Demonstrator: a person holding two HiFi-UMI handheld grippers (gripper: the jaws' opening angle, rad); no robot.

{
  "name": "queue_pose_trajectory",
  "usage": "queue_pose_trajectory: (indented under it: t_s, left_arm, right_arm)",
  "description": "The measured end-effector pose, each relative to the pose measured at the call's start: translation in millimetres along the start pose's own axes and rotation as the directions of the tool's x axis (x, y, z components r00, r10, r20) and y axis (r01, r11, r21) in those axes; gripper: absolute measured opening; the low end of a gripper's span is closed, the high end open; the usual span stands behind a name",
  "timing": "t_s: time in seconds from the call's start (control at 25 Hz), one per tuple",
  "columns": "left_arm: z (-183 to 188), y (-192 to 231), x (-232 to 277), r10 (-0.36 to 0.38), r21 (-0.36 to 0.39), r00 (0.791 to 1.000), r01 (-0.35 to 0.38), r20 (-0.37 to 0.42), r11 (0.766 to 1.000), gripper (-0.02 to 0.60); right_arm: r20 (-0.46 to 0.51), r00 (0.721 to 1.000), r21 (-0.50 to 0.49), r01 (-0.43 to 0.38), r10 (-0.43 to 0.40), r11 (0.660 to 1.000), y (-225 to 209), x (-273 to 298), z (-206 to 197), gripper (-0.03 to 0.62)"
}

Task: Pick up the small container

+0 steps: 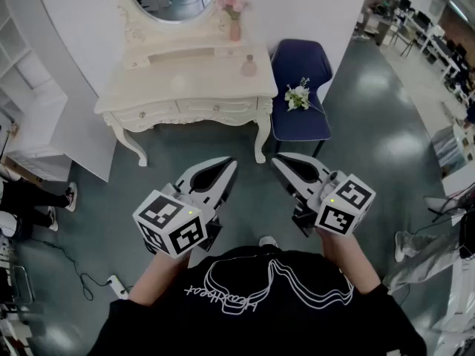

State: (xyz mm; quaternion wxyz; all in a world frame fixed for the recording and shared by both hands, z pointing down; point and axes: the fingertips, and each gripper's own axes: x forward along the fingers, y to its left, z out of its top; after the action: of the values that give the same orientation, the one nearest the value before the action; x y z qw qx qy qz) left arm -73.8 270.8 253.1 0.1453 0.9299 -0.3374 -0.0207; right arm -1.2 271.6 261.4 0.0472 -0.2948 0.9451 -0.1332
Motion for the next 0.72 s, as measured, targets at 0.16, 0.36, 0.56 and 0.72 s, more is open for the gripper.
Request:
queue_pose_trajectory:
  t_s: [0.16,0.36,0.56,0.72]
  left_arm:
    - [-1,-3,-15,-0.002,0.008,1.000,0.002,0.005,1.000,0.006]
    - [1,-3,-24,-0.008,0.015,1.000,0.008,0.013,1.000,0.006]
    - [-1,3,-18,-0.012,0.015,1.000,0.012,0.004,1.000,0.006]
    - [-1,11,-7,-0.009,0.016,1.000,0.009,-0.002,1.000,0.006]
  right_arm:
    - [0.006,1.000,-0.010,0.003,-0.003,1.000,14,0,-4,0.005]
    - [-0.001,1.000,-0.019,0.008,-0.008,1.000,24,1,-8,0.006]
    - [0.018,1.000,-0.016,0.013,-0.012,1.000,17,4,-4,0.006]
    - [0.014,0.999,-0.036,0.038,-0.037,0.999,2,8,-6,0.006]
